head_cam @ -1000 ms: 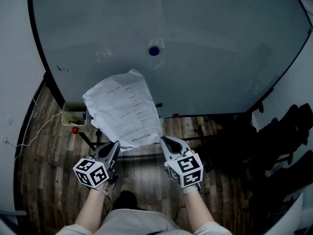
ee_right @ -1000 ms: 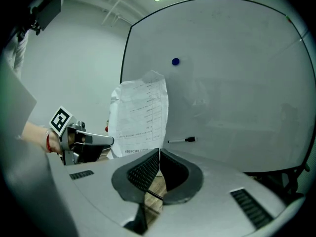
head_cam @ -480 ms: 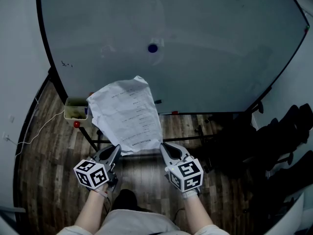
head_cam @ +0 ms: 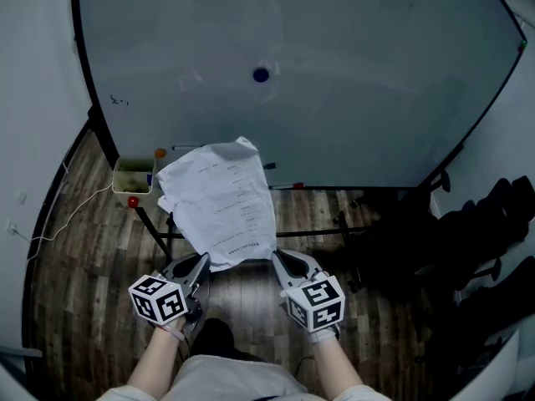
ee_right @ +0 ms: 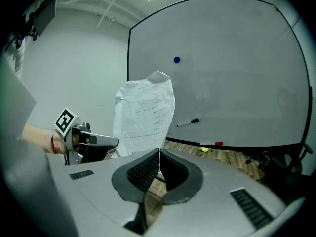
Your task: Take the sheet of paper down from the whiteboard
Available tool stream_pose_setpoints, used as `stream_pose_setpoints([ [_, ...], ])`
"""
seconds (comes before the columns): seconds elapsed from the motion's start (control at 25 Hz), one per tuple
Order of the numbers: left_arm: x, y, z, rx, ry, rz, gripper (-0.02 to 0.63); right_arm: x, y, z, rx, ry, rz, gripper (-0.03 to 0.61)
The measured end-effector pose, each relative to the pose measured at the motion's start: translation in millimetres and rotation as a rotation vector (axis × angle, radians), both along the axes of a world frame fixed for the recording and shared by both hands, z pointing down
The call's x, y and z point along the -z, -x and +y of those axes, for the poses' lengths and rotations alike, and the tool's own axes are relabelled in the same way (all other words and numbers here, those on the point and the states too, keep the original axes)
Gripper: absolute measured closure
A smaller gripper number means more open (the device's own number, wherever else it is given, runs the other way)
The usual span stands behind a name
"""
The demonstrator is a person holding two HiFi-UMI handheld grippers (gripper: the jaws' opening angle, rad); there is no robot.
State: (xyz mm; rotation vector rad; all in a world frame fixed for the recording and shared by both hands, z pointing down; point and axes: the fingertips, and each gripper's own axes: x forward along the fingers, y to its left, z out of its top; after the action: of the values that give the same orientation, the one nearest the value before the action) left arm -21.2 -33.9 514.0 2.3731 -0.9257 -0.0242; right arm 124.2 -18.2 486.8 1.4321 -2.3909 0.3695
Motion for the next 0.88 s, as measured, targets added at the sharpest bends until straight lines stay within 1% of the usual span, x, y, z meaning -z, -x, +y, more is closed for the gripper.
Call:
stream_pose_setpoints([
  [0.16, -2, 0, 10, -0.012, 0.012, -0.003, 0.597, -3, 4, 12, 0.007, 0.012, -0.003, 0.555],
  [0.32, -6, -1, 23, -0.026, 0.023, -0.005, 0.597, -6, 5, 27, 0.0, 0.024, -0.038, 0.555],
  [0.56, -13, -9, 52, -0.047, 0.035, -0.003, 0.597, -14, -1, 57, 0.0, 0.031, -0.037, 0.555],
  [0.88, -17, -13, 68, -0.05, 0.059, 0.001, 0.597, -20, -7, 73, 0.014, 0.048, -0.032, 0.555],
])
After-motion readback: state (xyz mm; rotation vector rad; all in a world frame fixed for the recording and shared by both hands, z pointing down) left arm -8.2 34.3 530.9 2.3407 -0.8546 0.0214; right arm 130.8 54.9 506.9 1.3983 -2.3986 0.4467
